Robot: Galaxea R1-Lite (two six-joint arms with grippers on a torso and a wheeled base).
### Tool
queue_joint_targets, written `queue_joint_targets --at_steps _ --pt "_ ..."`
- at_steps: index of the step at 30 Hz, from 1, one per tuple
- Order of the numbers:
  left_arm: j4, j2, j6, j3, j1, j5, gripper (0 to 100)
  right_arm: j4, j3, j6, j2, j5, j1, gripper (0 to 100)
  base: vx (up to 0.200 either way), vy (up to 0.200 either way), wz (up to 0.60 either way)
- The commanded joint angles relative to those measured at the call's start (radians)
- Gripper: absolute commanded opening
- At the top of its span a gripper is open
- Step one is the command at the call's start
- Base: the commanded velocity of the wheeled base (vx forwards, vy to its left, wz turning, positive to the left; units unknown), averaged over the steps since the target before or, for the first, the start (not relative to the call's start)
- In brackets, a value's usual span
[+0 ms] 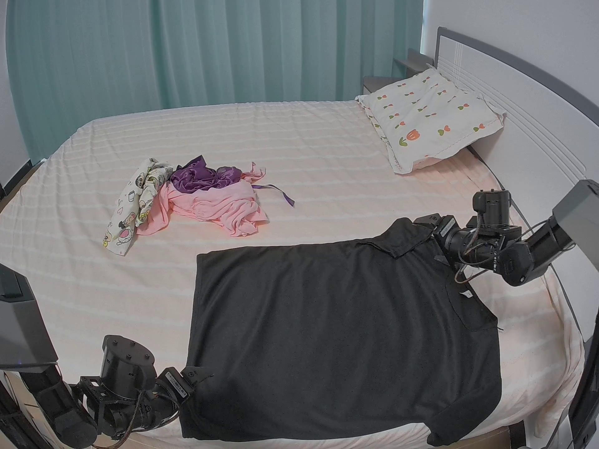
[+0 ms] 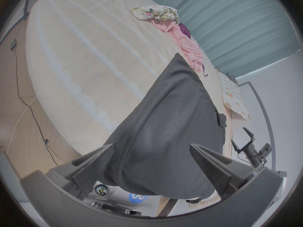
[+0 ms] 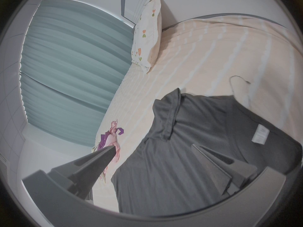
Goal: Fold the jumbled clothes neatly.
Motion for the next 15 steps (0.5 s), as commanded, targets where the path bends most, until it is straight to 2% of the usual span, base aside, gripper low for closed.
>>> queue_joint_targets --at_steps 1,6,15 --pt "-0.006 0.006 -0.015 0.016 0.0 0.003 100 0.002 -0.153 0.002 0.18 -0.041 0.032 100 0.0 0.0 0.0" --pt "-0.006 0.001 -0.018 0.016 -0.003 0.005 100 0.046 -0.219 -0.058 0.206 -0.044 0.025 100 0.0 0.0 0.0" --pt "0.005 -0.042 -0.018 0.016 -0.01 0.069 100 0.074 -0.334 -0.082 0.293 -0.049 0.048 100 0.0 0.0 0.0"
